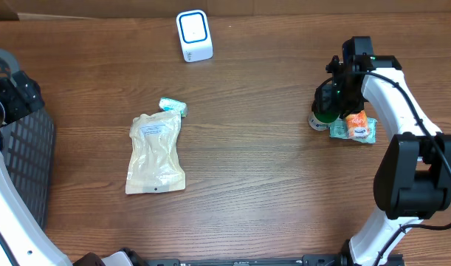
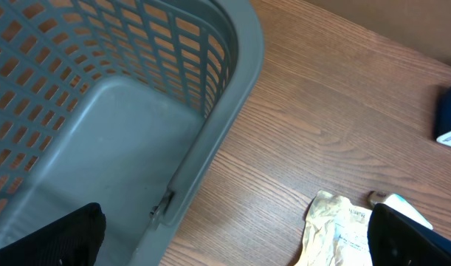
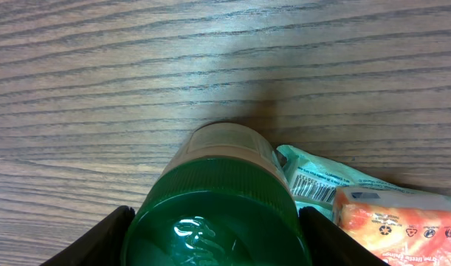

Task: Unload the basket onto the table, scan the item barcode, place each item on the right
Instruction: 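Carry the jar right and set it down by the orange packet, then move the right gripper to the tan bean bag and grasp it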

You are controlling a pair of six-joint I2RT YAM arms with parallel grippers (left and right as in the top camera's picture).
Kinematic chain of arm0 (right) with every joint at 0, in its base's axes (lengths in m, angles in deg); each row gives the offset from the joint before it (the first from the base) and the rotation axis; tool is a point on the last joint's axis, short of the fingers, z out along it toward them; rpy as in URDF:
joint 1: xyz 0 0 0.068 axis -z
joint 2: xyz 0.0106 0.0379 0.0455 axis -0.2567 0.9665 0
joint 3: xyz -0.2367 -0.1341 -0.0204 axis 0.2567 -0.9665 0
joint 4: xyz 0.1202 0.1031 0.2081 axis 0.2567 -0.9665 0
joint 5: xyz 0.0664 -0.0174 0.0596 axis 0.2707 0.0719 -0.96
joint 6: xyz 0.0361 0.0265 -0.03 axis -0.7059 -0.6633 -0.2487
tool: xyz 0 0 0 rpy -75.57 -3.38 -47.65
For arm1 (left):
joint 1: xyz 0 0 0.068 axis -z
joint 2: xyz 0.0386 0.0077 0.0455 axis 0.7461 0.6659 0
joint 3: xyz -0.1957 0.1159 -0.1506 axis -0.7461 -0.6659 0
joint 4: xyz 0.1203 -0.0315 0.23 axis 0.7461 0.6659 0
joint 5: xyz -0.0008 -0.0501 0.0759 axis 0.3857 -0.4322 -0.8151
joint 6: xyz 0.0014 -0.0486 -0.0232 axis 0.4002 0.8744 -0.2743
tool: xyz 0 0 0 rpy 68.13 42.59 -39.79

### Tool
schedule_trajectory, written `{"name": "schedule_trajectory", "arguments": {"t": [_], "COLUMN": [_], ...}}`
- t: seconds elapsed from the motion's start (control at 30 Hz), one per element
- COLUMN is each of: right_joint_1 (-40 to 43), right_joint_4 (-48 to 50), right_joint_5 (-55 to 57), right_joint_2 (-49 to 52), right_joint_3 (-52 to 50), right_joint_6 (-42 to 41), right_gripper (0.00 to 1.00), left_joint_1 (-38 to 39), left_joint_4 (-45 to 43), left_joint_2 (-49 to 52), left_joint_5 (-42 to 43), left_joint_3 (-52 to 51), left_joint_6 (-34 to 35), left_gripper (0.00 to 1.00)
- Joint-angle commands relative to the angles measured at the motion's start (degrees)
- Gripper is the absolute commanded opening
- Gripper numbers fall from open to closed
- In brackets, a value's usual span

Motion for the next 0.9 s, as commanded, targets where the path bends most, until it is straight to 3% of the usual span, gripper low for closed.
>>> {"name": "schedule_trajectory", "arguments": {"t": [0.0,0.1,0.17,0.53,0.7,0.87], "right_joint_1": [-0.28,-0.52,-0.55,-0.76,-0.76,-1.6], "right_joint_4": [-0.15,-0.33,-0.61,-13.2,-16.63,-12.48], "right_joint_5": [0.48,0.39,-0.07,-7.52,-21.46,-39.65], "right_joint_2": [0.07,0.07,0.04,-0.37,-0.37,-0.13], "right_joint_3": [-1.79,-1.68,-1.27,17.05,26.56,26.69], "right_joint_6": [-0.39,-0.42,-0.42,-2.01,-12.5,-12.79], "right_gripper": [0.55,0.87,1.0,1.0,1.0,1.0], "left_joint_1": [0.02,0.02,0.02,0.02,0.02,0.02], "left_joint_4": [-0.22,-0.22,-0.22,-0.24,-0.24,-0.22], "left_joint_2": [-0.11,-0.11,-0.11,-0.11,-0.11,-0.11], "left_joint_5": [-0.2,-0.2,-0.2,-0.2,-0.22,-0.2], "left_joint_3": [1.22,1.22,1.22,1.22,1.22,1.22], "left_joint_6": [-0.68,-0.68,-0.68,-0.68,-0.68,-0.68], "left_gripper": [1.0,1.0,1.0,1.0,1.0,1.0]}}
